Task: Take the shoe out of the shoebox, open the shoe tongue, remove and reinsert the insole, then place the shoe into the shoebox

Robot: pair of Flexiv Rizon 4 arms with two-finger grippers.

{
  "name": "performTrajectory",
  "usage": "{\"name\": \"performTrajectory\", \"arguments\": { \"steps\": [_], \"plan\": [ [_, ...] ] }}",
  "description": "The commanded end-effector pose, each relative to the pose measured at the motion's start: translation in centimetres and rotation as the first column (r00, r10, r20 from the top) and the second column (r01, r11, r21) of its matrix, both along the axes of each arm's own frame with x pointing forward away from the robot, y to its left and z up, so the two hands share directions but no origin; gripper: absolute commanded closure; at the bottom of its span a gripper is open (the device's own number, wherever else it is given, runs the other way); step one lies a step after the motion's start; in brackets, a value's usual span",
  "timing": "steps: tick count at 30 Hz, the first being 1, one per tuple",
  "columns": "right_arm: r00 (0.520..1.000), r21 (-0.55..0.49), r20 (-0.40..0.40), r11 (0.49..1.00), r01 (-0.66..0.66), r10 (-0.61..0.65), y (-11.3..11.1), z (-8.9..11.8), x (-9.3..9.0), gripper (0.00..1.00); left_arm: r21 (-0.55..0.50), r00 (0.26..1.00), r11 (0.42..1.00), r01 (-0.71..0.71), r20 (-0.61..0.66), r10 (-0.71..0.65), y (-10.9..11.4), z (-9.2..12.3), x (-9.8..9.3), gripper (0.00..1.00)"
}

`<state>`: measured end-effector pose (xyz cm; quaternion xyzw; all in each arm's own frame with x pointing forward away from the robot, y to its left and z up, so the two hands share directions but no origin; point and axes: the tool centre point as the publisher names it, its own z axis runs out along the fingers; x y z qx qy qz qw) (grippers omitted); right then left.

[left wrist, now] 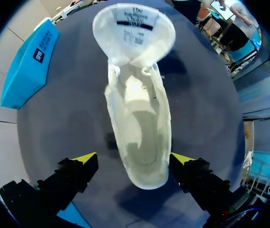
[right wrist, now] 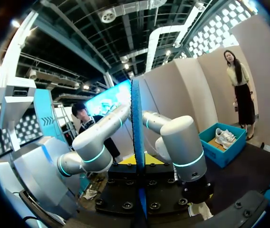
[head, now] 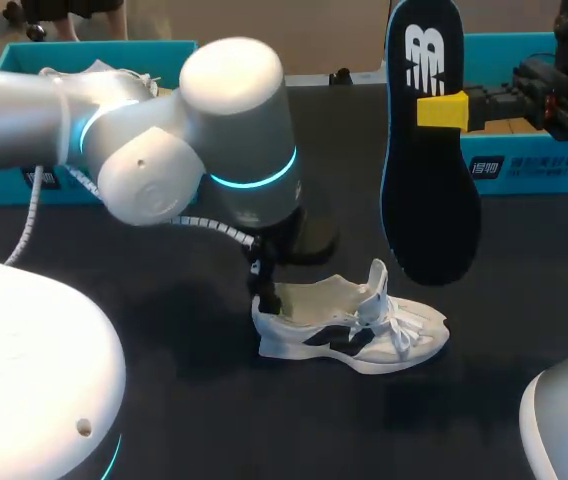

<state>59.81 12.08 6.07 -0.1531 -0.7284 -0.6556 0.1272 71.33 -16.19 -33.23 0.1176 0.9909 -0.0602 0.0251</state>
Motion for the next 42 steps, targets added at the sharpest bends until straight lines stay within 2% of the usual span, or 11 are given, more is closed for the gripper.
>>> {"name": "performTrajectory", "arguments": {
  "steps": [1, 7, 12, 19, 24, 27, 29, 31, 33, 40, 42],
  "plan": [
    [1.0, -0.003, -0.002, 1.0, -0.002, 0.002, 0.3, 0.1, 0.2, 1.0, -0.001, 1.0, 1.0, -0.002, 0.029, 0.002, -0.9, 1.5, -0.2, 0.0],
    [1.0, -0.003, -0.002, 1.0, -0.002, 0.002, 0.3, 0.1, 0.2, 1.0, -0.01, 0.999, 1.0, 0.003, 0.051, -0.003, -3.7, 0.8, 0.0, 0.0],
    [1.0, -0.003, -0.002, 1.0, -0.002, 0.002, 0.3, 0.1, 0.2, 1.0, -0.009, 0.999, 1.0, -0.013, 0.051, 0.013, -5.4, -1.0, 0.6, 0.0],
    [1.0, -0.003, -0.002, 1.0, -0.002, 0.002, 0.3, 0.1, 0.2, 1.0, -0.015, 0.999, 0.999, -0.045, 0.029, 0.045, -6.9, -2.5, 2.1, 0.0],
    [1.0, -0.003, -0.002, 1.0, -0.002, 0.002, 0.3, 0.1, 0.2, 1.0, -0.013, 0.999, 0.999, -0.045, 0.019, 0.046, -7.6, -3.3, 1.9, 0.01],
    [1.0, -0.003, -0.002, 1.0, -0.002, 0.002, 0.3, 0.1, 0.2, 1.0, -0.007, 0.999, 0.999, -0.043, 0.011, 0.043, -7.6, -4.0, 1.6, 0.13],
    [1.0, -0.003, -0.002, 1.0, -0.002, 0.002, 0.3, 0.1, 0.2, 1.0, -0.005, 0.999, 0.999, -0.045, 0.013, 0.045, -7.5, -4.4, 1.5, 0.17],
    [1.0, -0.003, -0.002, 1.0, -0.002, 0.002, 0.3, 0.1, 0.2, 1.0, -0.001, 0.999, 0.999, -0.048, 0.005, 0.048, -7.4, -4.6, 1.4, 0.27],
    [1.0, -0.003, -0.002, 1.0, -0.002, 0.002, 0.3, 0.1, 0.2, 1.0, 0.0, 0.999, 0.999, -0.05, 0.002, 0.05, -7.2, -4.8, 1.4, 0.49],
    [1.0, -0.003, -0.002, 1.0, -0.002, 0.002, 0.3, 0.1, 0.2, 1.0, 0.005, 0.998, 0.998, -0.055, -0.011, 0.055, -6.7, -5.1, 1.3, 0.62],
    [1.0, -0.003, -0.002, 1.0, -0.002, 0.002, 0.3, 0.1, 0.2, 1.0, 0.015, 0.998, 0.998, -0.059, -0.017, 0.059, -6.8, -5.5, 1.4, 0.7]
  ]
}}
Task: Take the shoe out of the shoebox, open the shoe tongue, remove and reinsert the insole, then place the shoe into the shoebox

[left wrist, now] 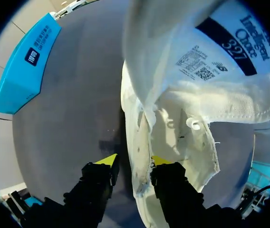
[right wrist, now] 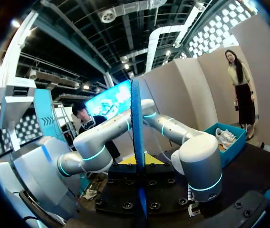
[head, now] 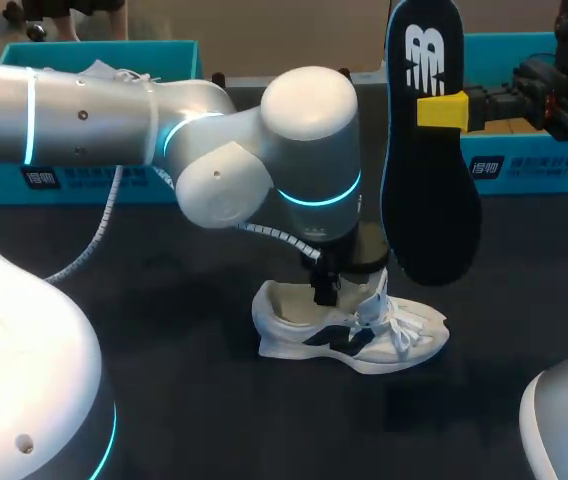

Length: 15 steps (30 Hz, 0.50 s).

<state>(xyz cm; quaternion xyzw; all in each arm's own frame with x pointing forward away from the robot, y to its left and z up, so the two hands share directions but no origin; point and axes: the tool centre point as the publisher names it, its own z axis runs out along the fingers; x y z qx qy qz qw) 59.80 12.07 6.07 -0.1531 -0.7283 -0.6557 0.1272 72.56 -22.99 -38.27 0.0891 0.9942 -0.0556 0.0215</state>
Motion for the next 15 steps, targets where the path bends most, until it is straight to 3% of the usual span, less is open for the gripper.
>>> {"name": "performTrajectory", "arguments": {
  "steps": [1, 4, 6, 15],
  "plan": [
    [1.0, -0.004, -0.002, 1.0, -0.002, 0.002, 0.27, 0.06, 0.24, 1.0, 0.007, 1.0, 1.0, 0.0, -0.012, 0.0, 0.0, -0.52, 0.12, 0.77],
    [1.0, -0.004, -0.002, 1.0, -0.002, 0.002, 0.27, 0.06, 0.24, 1.0, 0.01, 1.0, 1.0, 0.01, -0.018, -0.009, -0.02, -0.65, -0.11, 0.83],
    [1.0, -0.004, -0.002, 1.0, -0.002, 0.002, 0.27, 0.06, 0.24, 1.0, 0.012, 1.0, 1.0, 0.011, -0.018, -0.011, -0.07, -0.71, -0.15, 1.0],
    [1.0, -0.004, -0.002, 1.0, -0.002, 0.002, 0.27, 0.06, 0.24, 1.0, -0.014, 0.999, 0.999, 0.046, -0.012, -0.046, 0.21, 0.22, -0.4, 1.0]
  ]
}}
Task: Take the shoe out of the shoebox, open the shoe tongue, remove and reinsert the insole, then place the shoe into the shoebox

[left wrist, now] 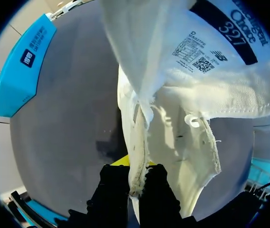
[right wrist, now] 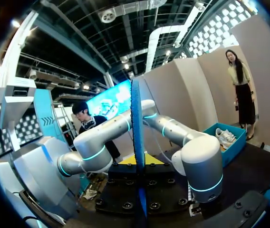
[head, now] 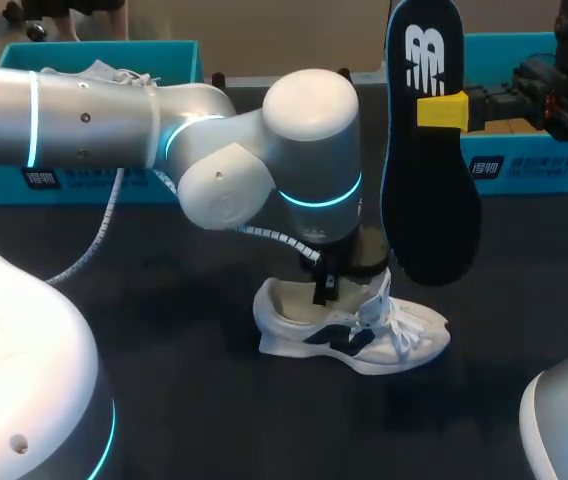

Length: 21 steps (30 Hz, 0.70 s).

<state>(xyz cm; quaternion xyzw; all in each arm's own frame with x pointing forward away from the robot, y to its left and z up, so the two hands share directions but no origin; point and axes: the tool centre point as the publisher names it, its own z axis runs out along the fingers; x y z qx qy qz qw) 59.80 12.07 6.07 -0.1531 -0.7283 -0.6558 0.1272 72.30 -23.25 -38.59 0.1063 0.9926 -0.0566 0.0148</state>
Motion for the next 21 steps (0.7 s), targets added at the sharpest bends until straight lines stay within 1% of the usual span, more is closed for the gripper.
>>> {"name": "performTrajectory", "arguments": {
  "steps": [1, 5, 12, 15, 21],
  "plan": [
    [1.0, -0.004, -0.002, 1.0, -0.002, 0.002, 0.3, 0.1, 0.2, 1.0, -0.019, 1.0, 1.0, 0.016, -0.002, -0.016, 0.5, 0.8, -0.2, 1.0],
    [1.0, -0.004, -0.002, 1.0, -0.002, 0.002, 0.3, 0.1, 0.2, 1.0, -0.044, 0.998, 0.997, 0.057, 0.008, -0.057, 0.8, 2.2, -0.2, 1.0],
    [1.0, -0.004, -0.002, 1.0, -0.002, 0.002, 0.3, 0.1, 0.2, 1.0, -0.11, 0.979, 0.973, 0.202, 0.054, -0.197, 1.1, 5.5, 0.0, 1.0],
    [1.0, -0.004, -0.002, 1.0, -0.002, 0.002, 0.3, 0.1, 0.2, 1.0, -0.128, 0.958, 0.95, 0.284, 0.08, -0.276, 1.1, 6.7, 0.2, 1.0],
    [1.0, -0.004, -0.002, 1.0, -0.002, 0.002, 0.3, 0.1, 0.2, 1.0, -0.122, 0.903, 0.897, 0.424, 0.13, -0.409, 1.2, 8.6, 0.0, 1.0]
  ]
}}
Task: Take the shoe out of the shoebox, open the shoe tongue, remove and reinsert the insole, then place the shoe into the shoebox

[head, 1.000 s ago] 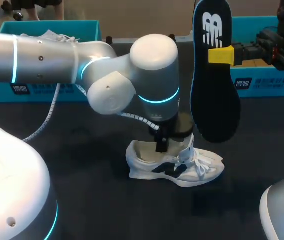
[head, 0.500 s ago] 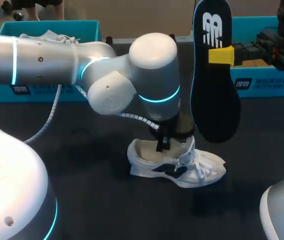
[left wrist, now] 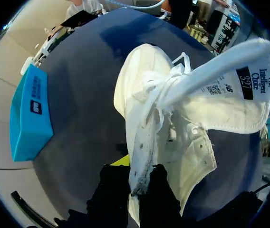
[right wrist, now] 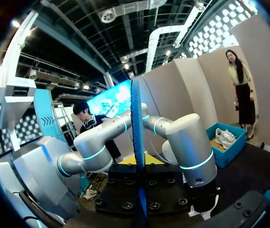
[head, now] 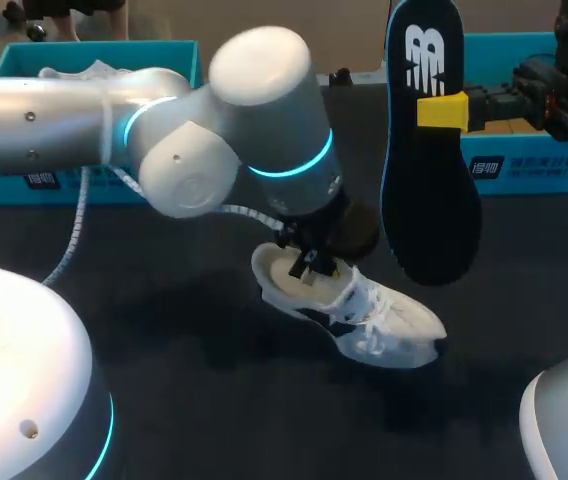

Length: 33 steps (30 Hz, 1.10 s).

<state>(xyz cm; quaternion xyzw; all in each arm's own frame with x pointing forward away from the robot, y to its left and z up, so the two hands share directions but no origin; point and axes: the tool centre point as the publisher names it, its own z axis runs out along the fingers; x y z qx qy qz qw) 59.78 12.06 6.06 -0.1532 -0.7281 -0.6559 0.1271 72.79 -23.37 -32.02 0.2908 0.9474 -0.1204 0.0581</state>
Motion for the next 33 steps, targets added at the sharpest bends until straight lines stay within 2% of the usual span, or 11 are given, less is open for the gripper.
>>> {"name": "performTrajectory", "arguments": {
  "steps": [1, 3, 5, 20, 27, 30, 33],
  "plan": [
    [1.0, -0.004, -0.002, 1.0, -0.003, 0.003, 0.3, 0.1, 0.3, 1.0, -0.014, 0.995, 0.995, 0.103, 0.012, -0.103, 1.5, 2.4, -0.6, 1.0],
    [1.0, -0.004, -0.002, 1.0, -0.003, 0.003, 0.3, 0.1, 0.3, 1.0, -0.017, 0.99, 0.99, 0.14, 0.03, -0.139, 1.6, 3.1, -0.7, 1.0],
    [1.0, -0.004, -0.002, 1.0, -0.003, 0.003, 0.3, 0.1, 0.3, 1.0, -0.043, 0.989, 0.993, 0.113, 0.098, -0.109, 1.7, 3.6, -0.6, 1.0],
    [1.0, -0.004, -0.002, 1.0, -0.003, 0.003, 0.3, 0.1, 0.3, 1.0, -0.043, 0.989, 0.993, 0.113, 0.098, -0.109, 1.7, 3.6, -0.6, 1.0],
    [1.0, -0.004, -0.002, 1.0, -0.003, 0.003, 0.3, 0.1, 0.3, 1.0, -0.057, 0.954, 0.955, 0.291, 0.099, -0.284, 2.4, 5.4, 0.1, 1.0],
    [1.0, -0.004, -0.002, 1.0, -0.003, 0.003, 0.3, 0.1, 0.3, 1.0, -0.037, 0.912, 0.914, 0.404, 0.098, -0.399, 2.8, 5.8, 0.3, 1.0],
    [1.0, -0.004, -0.002, 1.0, -0.003, 0.003, 0.3, 0.1, 0.3, 1.0, -0.003, 0.826, 0.831, 0.557, 0.113, -0.553, 3.1, 6.1, 0.2, 1.0]
  ]
}}
